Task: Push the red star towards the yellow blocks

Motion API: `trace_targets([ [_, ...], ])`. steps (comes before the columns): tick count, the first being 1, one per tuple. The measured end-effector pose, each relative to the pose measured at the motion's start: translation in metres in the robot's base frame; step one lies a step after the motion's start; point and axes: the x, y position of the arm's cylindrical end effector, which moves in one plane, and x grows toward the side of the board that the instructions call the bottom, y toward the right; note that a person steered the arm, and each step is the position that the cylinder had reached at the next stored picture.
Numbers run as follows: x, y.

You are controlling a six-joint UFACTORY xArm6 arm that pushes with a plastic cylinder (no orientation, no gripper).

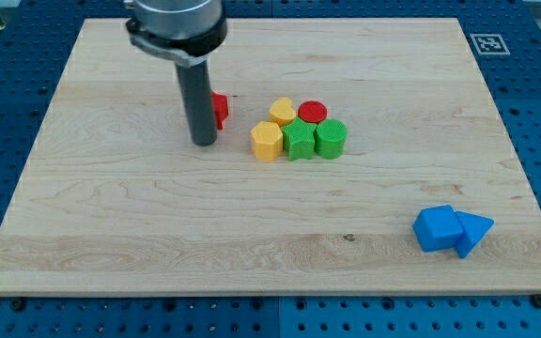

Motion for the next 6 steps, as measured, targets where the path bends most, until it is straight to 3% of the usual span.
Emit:
trace_targets([
  [1,-0.009,-0.04],
  [2,-0.051,-0.053],
  [3,-0.069,-0.041],
  [6,-0.053,0.027],
])
